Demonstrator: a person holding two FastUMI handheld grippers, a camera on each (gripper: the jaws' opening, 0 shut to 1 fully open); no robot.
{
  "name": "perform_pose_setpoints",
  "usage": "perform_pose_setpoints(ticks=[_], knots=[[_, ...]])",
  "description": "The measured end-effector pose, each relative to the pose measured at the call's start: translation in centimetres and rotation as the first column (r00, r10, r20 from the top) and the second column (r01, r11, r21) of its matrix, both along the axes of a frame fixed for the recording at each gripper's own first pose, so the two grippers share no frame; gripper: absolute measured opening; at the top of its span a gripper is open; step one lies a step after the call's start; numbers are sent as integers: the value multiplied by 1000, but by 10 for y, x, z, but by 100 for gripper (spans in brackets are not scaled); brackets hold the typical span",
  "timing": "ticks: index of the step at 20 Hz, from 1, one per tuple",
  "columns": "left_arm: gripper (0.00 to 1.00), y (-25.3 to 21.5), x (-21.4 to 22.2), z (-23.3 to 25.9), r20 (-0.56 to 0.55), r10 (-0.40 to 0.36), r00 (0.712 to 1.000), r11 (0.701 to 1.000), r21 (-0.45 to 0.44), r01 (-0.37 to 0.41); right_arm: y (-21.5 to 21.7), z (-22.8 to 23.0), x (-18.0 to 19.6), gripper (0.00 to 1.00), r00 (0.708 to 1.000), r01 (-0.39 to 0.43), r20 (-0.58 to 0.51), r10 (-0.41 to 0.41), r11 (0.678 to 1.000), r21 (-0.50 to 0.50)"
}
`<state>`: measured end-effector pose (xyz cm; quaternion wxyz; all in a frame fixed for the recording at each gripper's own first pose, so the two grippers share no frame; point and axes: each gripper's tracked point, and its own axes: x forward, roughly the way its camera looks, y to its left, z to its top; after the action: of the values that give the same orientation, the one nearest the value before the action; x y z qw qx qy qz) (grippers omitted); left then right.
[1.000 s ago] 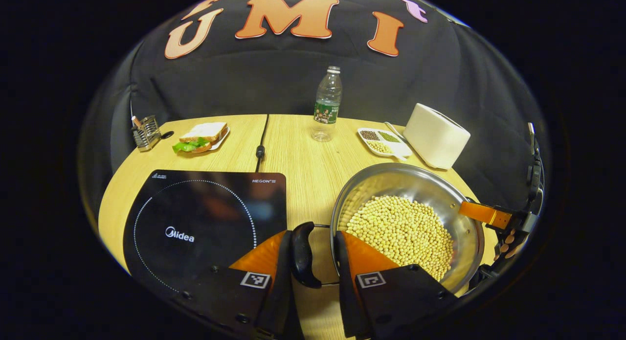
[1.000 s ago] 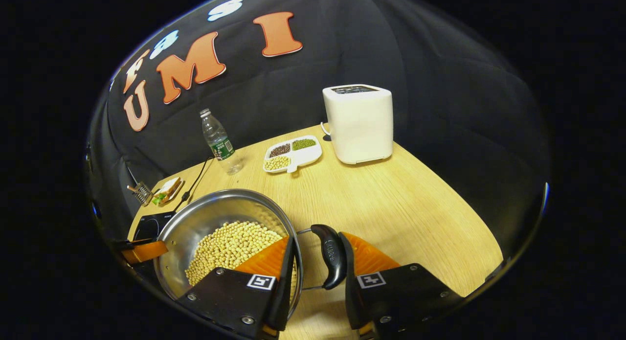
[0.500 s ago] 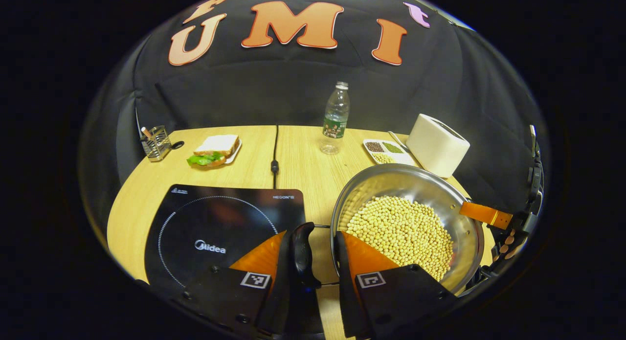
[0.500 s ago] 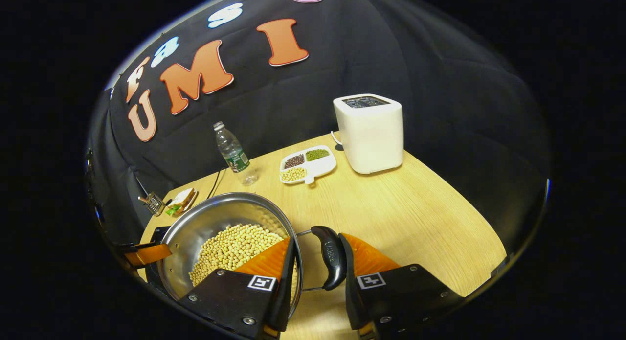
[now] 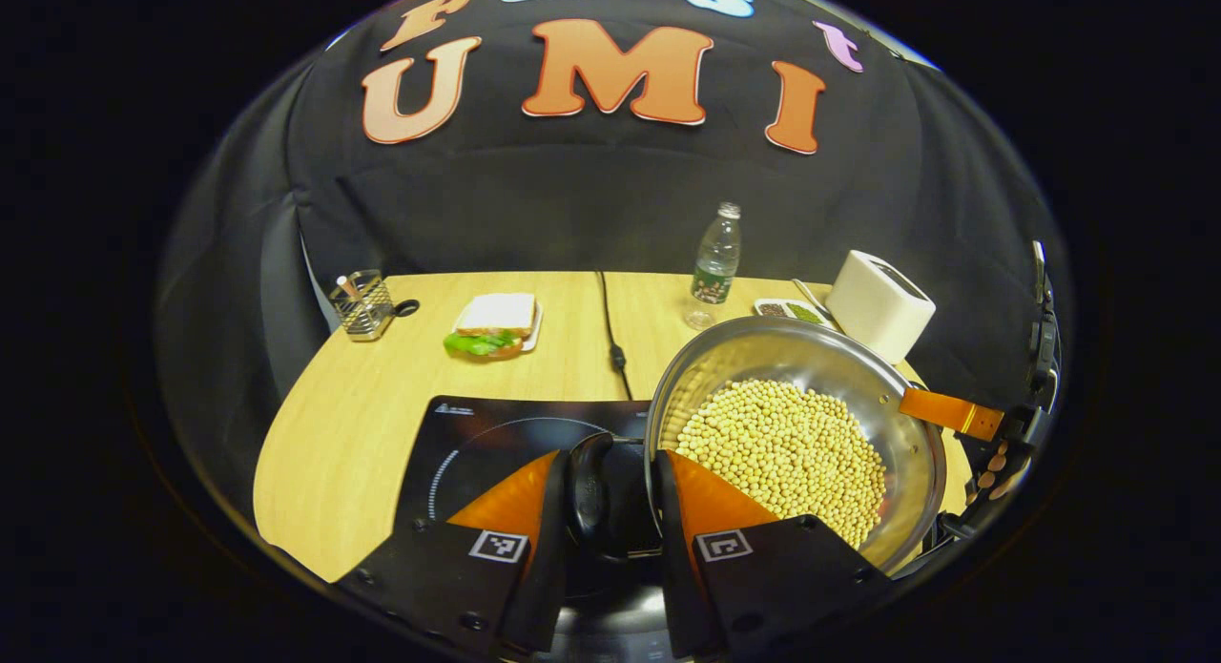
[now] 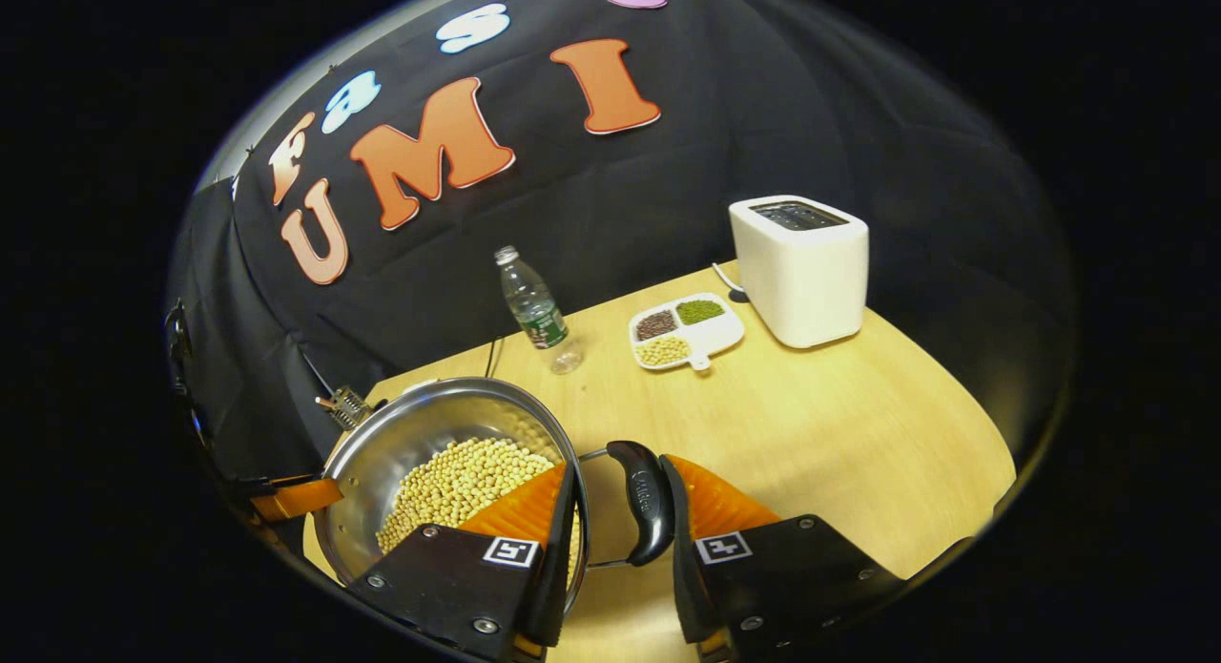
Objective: First push the handle of the pot to place it horizontally, then grasp the pot with both hands and set it on the induction cooktop.
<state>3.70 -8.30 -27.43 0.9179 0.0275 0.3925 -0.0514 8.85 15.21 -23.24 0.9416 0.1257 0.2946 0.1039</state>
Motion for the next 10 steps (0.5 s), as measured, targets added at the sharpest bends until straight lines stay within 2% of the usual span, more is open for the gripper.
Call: perform_pose_setpoints(ticks=[10], knots=[[50,96,-9,0,-44,77,996,997,10,-77,92,-5,-17,46,996,-80,-38,80,997,-1]])
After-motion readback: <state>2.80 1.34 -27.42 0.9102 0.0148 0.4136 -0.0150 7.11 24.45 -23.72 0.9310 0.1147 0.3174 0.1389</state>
